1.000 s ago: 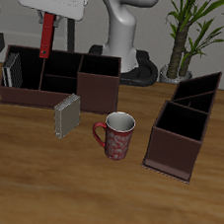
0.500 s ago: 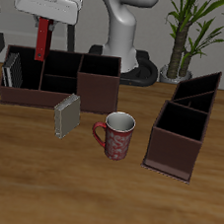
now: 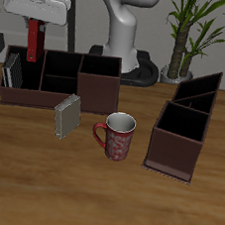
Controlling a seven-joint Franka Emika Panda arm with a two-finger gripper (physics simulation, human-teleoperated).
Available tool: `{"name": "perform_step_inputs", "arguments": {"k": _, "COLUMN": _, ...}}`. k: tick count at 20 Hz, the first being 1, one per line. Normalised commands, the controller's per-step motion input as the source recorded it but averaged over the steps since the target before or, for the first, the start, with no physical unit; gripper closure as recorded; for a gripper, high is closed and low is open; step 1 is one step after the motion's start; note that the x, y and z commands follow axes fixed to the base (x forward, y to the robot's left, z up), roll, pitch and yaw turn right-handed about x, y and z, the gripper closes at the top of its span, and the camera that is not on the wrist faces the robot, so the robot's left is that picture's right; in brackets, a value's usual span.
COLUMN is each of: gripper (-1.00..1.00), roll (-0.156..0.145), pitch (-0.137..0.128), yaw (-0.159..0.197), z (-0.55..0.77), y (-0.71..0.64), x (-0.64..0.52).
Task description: Place the striped book into the back desk caddy's left compartment and place the red book into the back desk caddy's left compartment and place the yellow book into the left desk caddy's right compartment
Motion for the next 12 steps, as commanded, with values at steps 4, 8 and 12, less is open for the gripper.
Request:
{"name": "perform_step_inputs", "arguments": {"k": 4, "gripper": 1.00, "roll": -0.002, "pitch": 0.070, "yaw": -0.057, "z": -0.06, "y": -0.27, "x": 0.06}}
{"name": "perform_step_inputs", "arguments": {"k": 8, "gripper": 1.00, "roll": -0.001, "pitch": 0.056, "yaw": -0.047, "z": -0.14, "y": -0.09, "x": 0.10}}
{"name": "perform_step_inputs", "arguments": {"k": 12, "gripper": 1.00, "roll": 0.021, "pitch": 0.030, "yaw": 0.002, "z": -0.10, "y": 0.04, "x": 0.16}}
